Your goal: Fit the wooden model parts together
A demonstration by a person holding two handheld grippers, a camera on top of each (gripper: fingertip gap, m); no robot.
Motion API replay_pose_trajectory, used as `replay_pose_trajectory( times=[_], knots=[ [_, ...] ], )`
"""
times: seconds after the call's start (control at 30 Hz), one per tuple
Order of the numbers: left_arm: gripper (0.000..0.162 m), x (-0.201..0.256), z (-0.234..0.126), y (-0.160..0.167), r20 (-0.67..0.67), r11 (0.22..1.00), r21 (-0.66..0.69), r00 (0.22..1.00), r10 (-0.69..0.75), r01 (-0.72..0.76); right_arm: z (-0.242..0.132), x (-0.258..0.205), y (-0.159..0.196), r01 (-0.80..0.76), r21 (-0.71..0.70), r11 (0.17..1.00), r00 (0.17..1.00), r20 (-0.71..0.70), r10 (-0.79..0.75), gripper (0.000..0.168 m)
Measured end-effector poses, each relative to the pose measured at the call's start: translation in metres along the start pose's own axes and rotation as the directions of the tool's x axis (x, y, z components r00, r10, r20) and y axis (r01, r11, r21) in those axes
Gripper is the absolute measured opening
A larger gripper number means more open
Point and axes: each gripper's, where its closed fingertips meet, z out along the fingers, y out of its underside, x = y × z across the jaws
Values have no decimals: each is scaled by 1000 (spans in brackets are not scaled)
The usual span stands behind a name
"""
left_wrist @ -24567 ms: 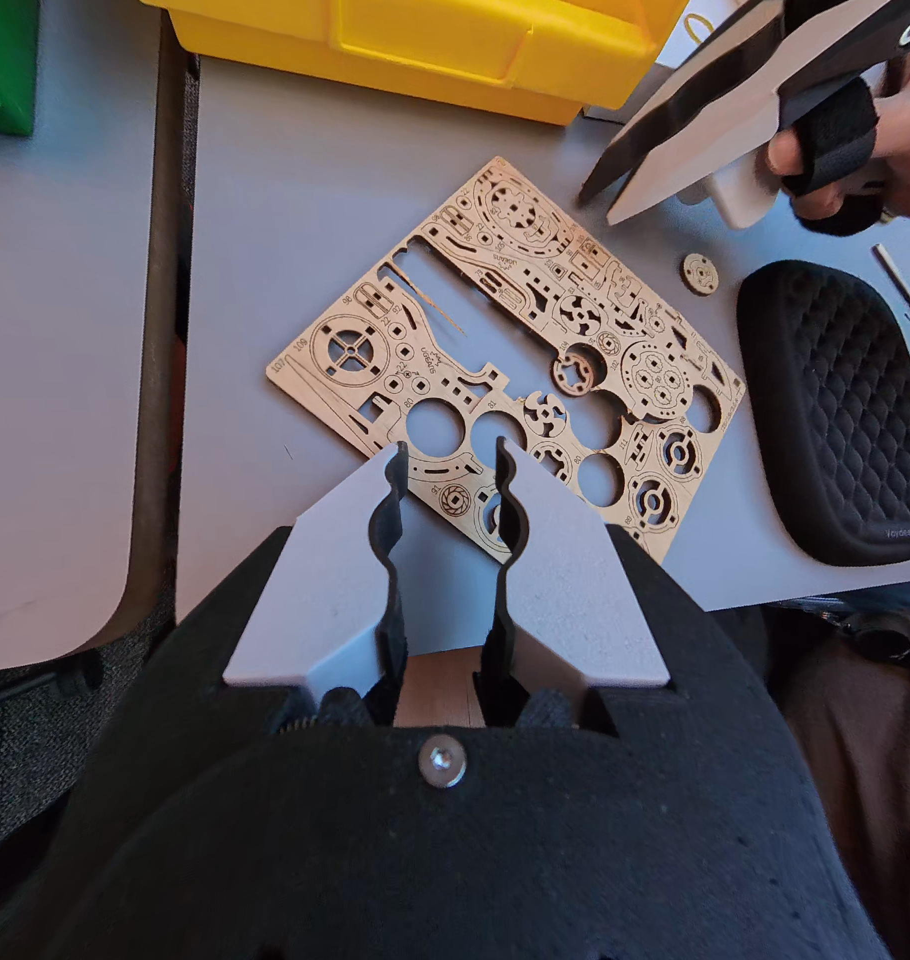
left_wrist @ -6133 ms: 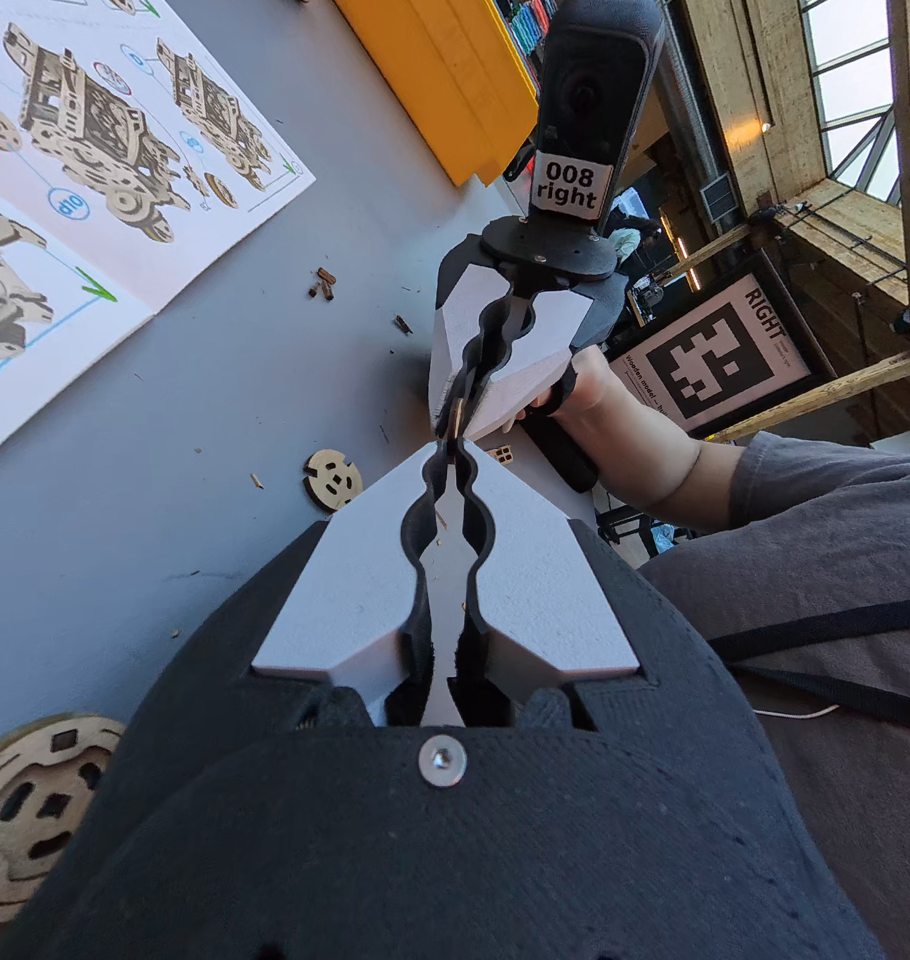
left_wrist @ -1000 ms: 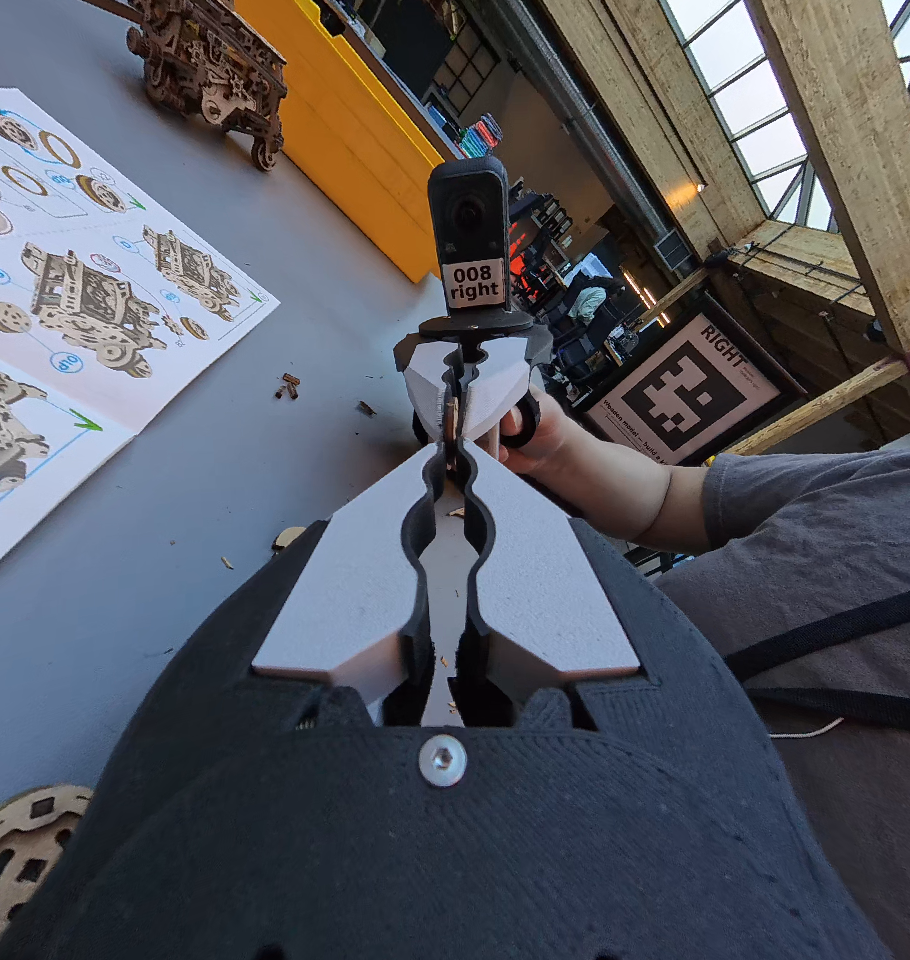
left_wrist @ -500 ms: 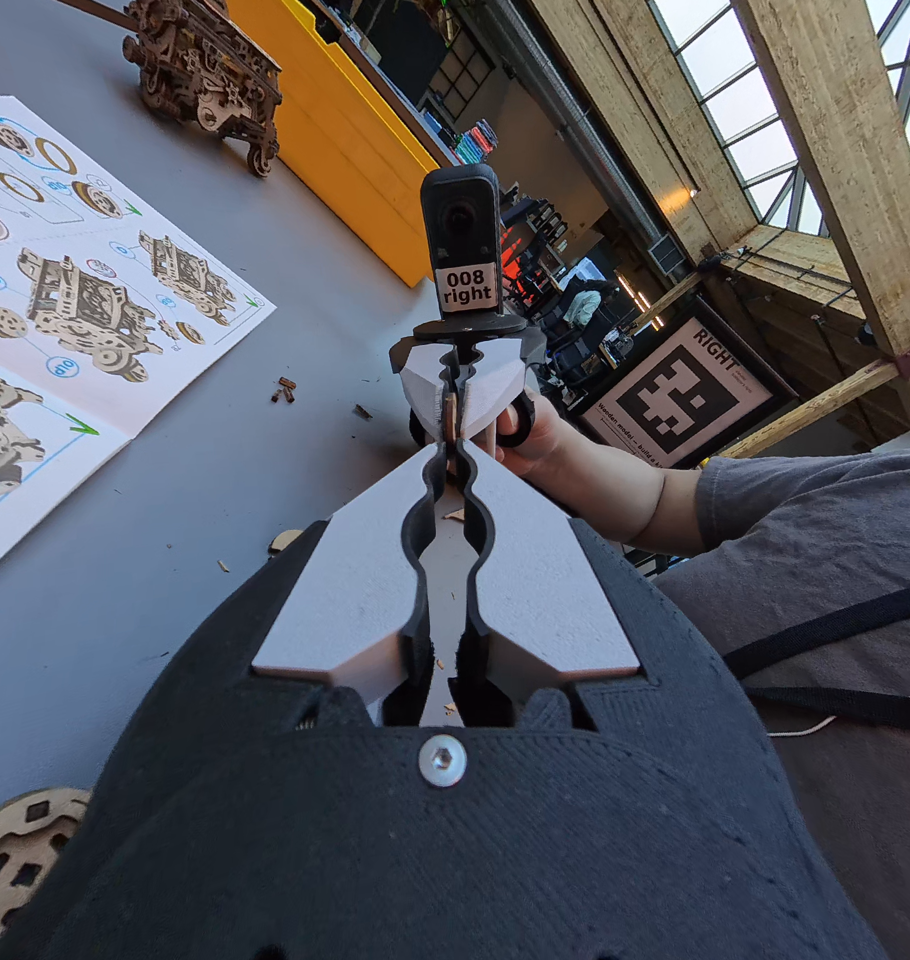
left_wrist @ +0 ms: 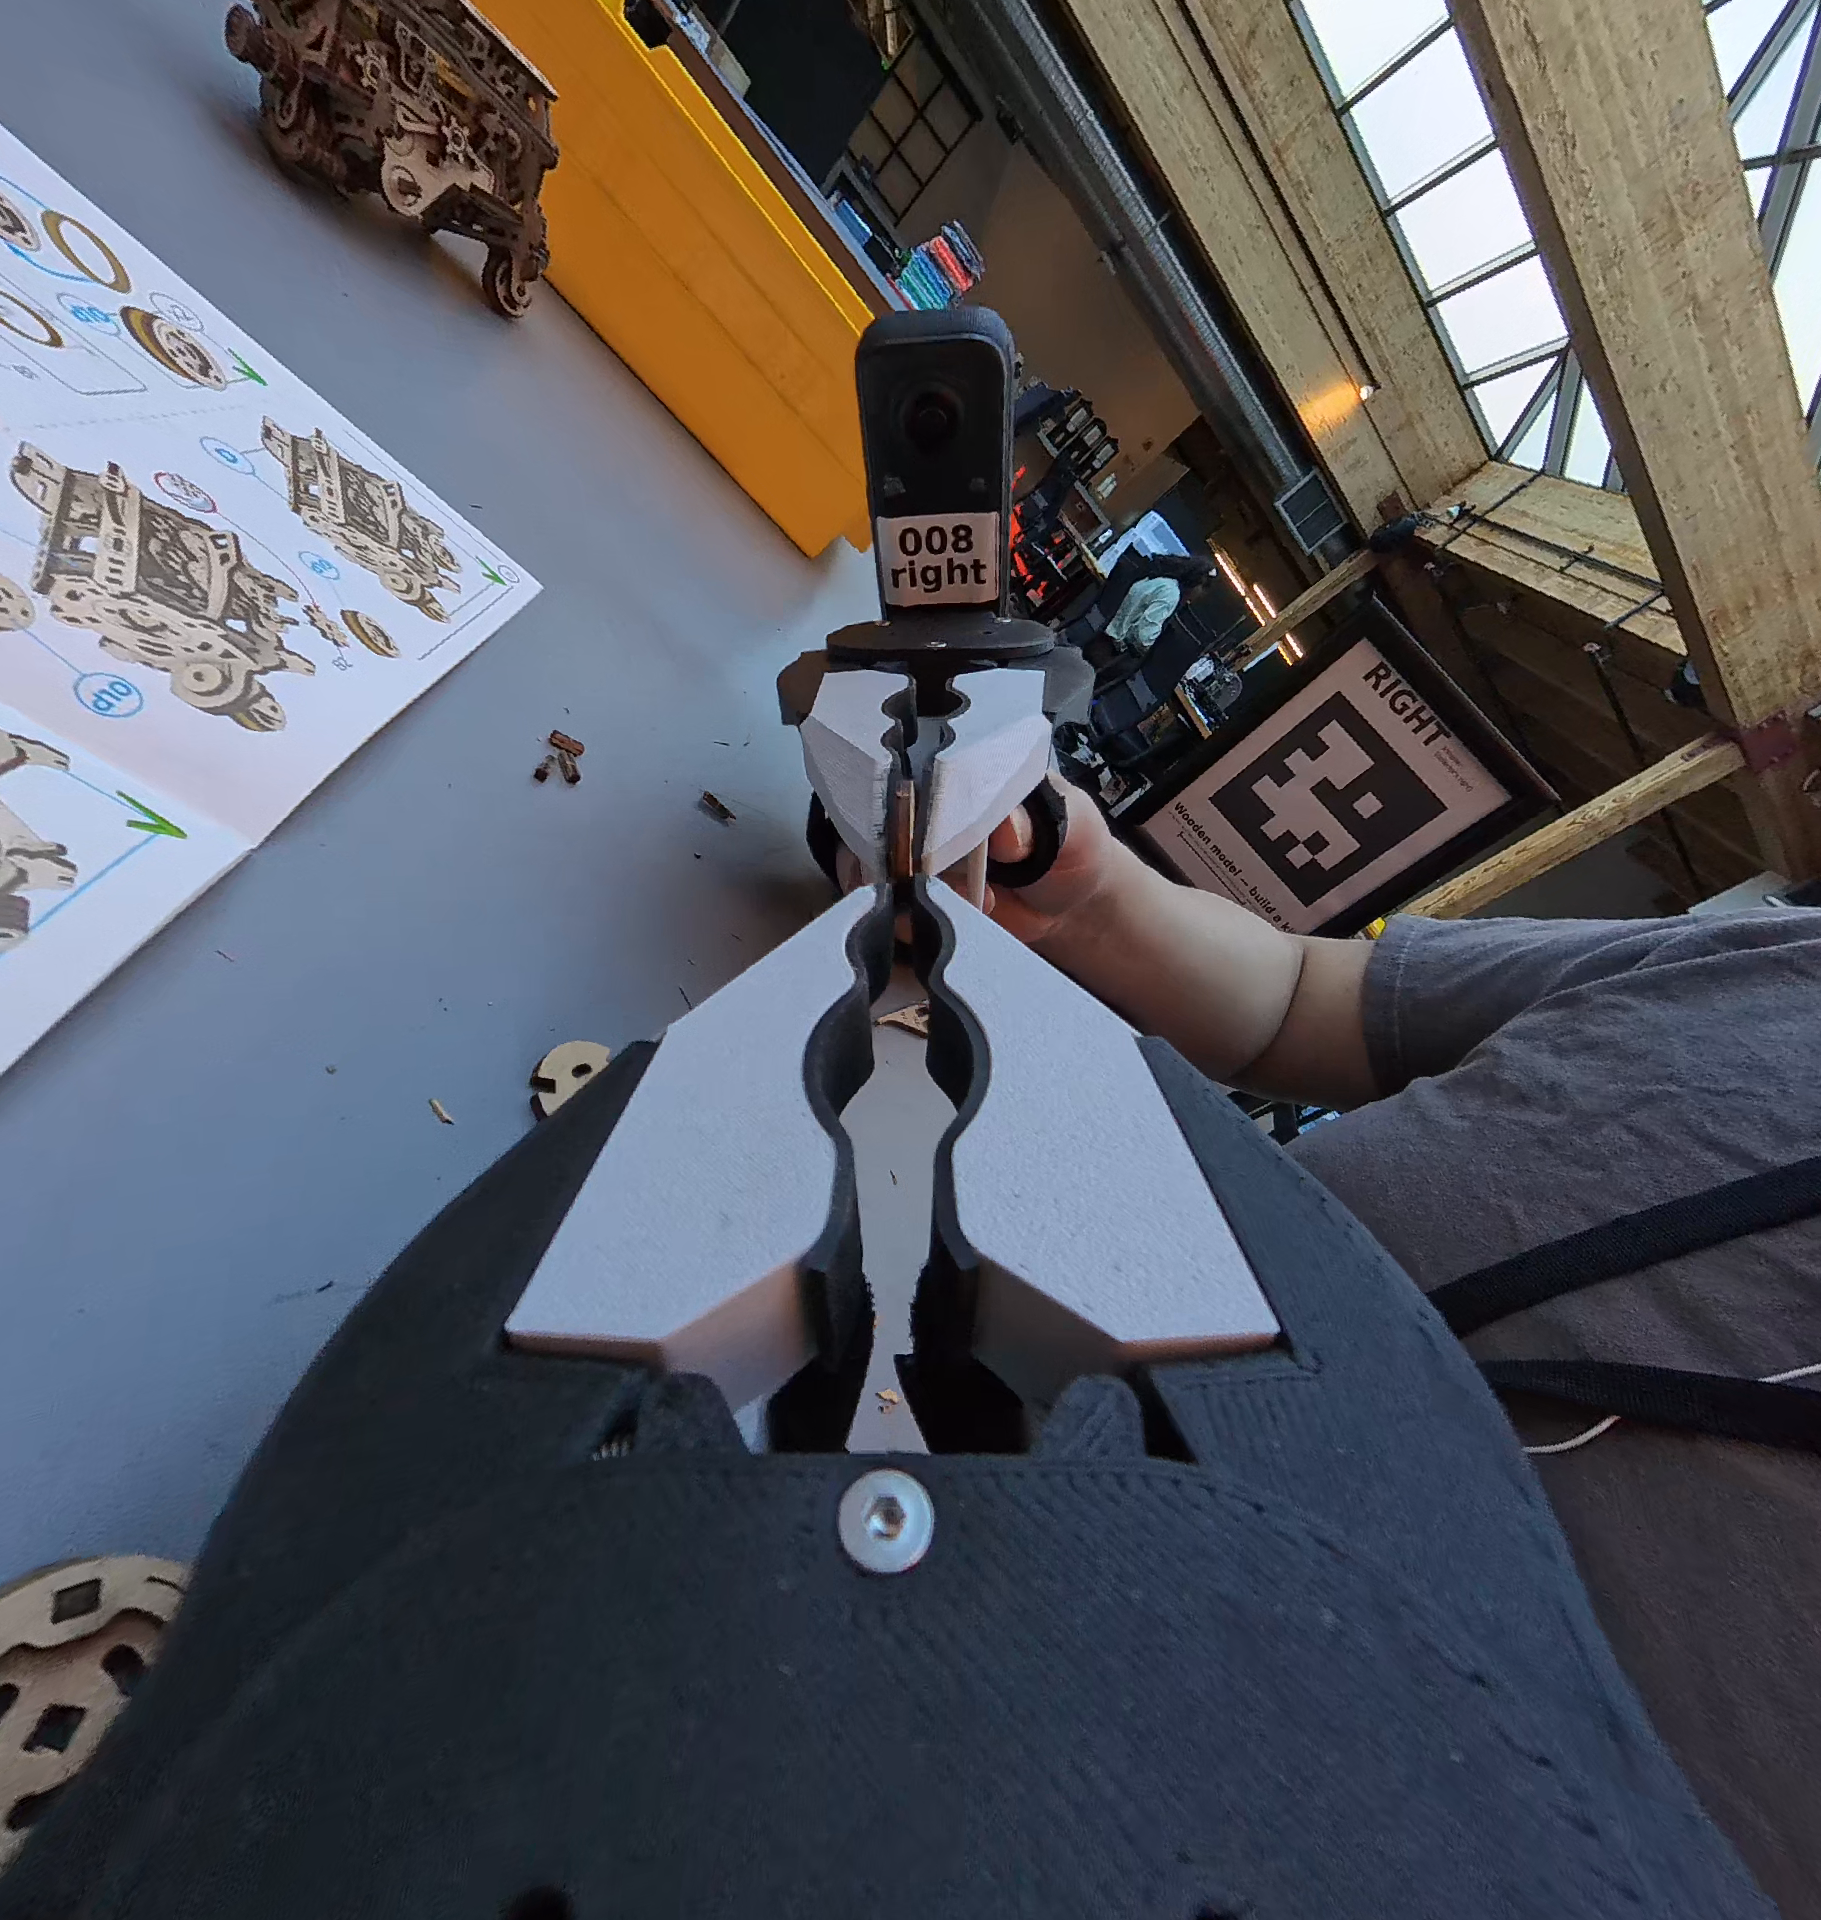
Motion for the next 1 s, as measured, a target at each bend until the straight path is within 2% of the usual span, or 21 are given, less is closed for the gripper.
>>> replay_pose_trajectory(
  times=[0.07,0.13,0.57,0.73,1.0],
  knots=[
    [0,-4,-1,4,22,1000,-26,1000,-10,11,0,2,-2,56,-1,998,998,-42,-56,8],
    [0,-4,0,7,15,999,-44,1000,-19,20,-1,3,-1,99,-18,995,993,-64,-100,8],
    [0,-7,1,15,34,996,-91,999,-15,18,3,9,11,50,-90,995,996,-70,-57,2],
    [1,-13,2,19,63,995,-95,998,-31,37,2,14,16,101,-137,985,986,-116,-117,2],
    [0,-21,2,22,108,995,-80,993,-55,64,3,24,18,76,-155,985,980,-172,-103,3]
  ],
)
